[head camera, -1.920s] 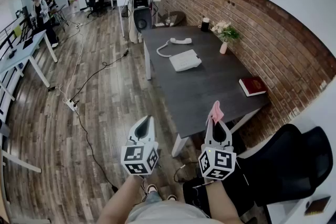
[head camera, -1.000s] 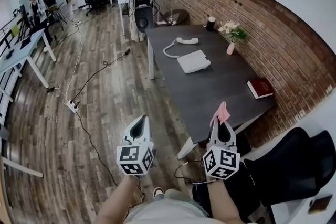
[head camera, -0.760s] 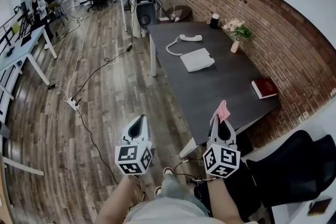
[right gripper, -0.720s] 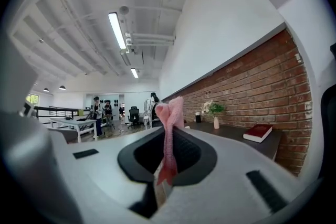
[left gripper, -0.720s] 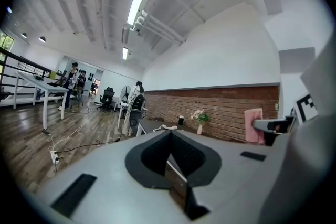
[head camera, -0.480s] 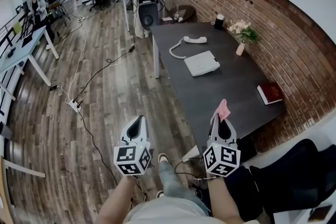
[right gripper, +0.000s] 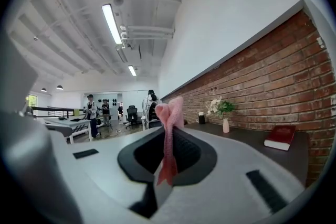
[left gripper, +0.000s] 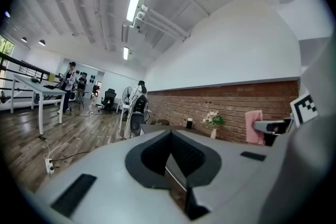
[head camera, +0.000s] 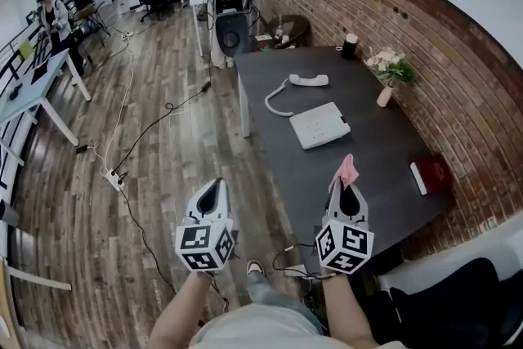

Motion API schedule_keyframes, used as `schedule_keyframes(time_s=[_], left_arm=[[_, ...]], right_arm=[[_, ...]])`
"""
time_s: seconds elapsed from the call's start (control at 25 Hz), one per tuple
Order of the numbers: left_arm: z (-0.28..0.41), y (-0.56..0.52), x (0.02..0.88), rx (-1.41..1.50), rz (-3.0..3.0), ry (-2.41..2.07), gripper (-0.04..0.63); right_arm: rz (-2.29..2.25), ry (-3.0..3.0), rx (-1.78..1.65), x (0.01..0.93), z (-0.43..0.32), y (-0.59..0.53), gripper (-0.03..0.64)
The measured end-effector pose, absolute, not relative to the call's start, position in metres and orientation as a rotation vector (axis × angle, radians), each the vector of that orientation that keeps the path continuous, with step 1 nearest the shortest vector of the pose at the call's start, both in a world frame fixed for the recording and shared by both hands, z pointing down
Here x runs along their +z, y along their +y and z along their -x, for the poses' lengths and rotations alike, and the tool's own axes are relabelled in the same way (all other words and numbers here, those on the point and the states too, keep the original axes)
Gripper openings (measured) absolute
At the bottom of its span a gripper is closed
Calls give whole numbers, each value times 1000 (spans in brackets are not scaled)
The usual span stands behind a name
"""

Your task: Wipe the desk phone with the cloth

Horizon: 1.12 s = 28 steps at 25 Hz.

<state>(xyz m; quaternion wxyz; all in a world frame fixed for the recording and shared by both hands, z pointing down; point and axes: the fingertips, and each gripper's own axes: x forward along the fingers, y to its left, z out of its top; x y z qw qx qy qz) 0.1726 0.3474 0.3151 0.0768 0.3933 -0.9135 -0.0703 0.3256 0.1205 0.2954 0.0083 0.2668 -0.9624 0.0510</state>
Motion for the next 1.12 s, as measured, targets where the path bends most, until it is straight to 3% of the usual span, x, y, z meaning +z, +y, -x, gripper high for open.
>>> schedule_keyframes(time_s=[0.48, 1.12], left_arm=[[-84, 265, 303, -110, -1217, -2733, 3], [-16, 142, 324, -81, -1499, -2547, 3]], right_arm=[[-908, -2972, 274, 307, -257, 33, 18], [-1119, -2823, 281, 335, -235, -20, 20]])
